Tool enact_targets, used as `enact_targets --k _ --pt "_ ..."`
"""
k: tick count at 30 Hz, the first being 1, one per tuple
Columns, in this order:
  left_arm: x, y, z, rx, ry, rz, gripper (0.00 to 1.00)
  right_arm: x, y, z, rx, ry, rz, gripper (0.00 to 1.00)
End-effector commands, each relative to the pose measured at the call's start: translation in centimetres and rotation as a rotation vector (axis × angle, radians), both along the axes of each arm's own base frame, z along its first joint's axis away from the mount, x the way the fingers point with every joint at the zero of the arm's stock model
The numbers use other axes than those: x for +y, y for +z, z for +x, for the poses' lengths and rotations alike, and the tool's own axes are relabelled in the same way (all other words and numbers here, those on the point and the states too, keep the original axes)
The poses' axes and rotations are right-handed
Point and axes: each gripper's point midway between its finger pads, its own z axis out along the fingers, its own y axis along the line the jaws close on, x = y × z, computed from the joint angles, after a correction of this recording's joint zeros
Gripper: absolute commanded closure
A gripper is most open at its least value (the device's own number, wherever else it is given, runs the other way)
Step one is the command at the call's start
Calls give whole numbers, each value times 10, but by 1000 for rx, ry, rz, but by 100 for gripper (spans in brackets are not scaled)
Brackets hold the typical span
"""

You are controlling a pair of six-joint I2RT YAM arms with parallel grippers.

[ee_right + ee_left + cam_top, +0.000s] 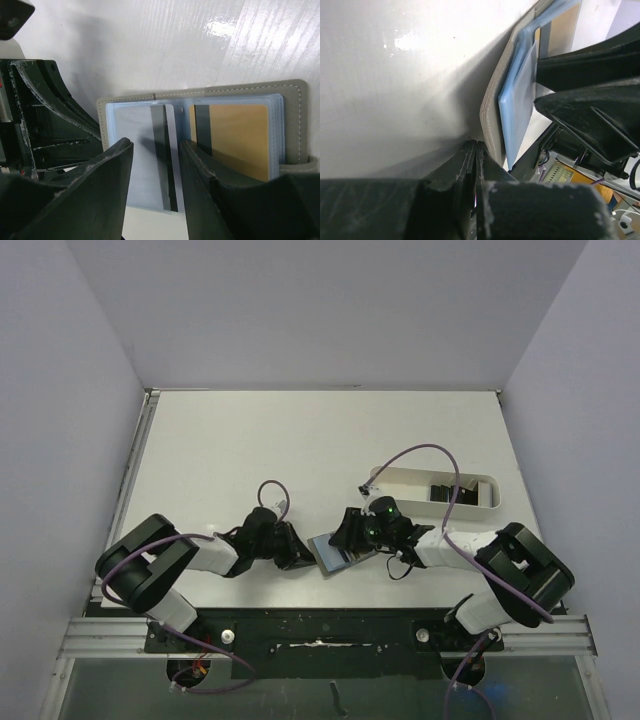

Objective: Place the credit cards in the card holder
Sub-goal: Insert the credit card into the card holder.

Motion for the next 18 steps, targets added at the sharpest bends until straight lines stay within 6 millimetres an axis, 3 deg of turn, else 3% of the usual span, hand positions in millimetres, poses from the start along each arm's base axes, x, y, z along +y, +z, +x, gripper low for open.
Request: enact_targets --k 1,6,18 --pt "15 -6 6 -14 39 73 100 -4 22 12 -63 -74 -15 56" --pt "25 2 12 -33 71 67 100 -12 21 8 -60 -72 -63 54" --pt "20 16 15 -63 66 31 98 8 13 2 -34 -30 -48 53"
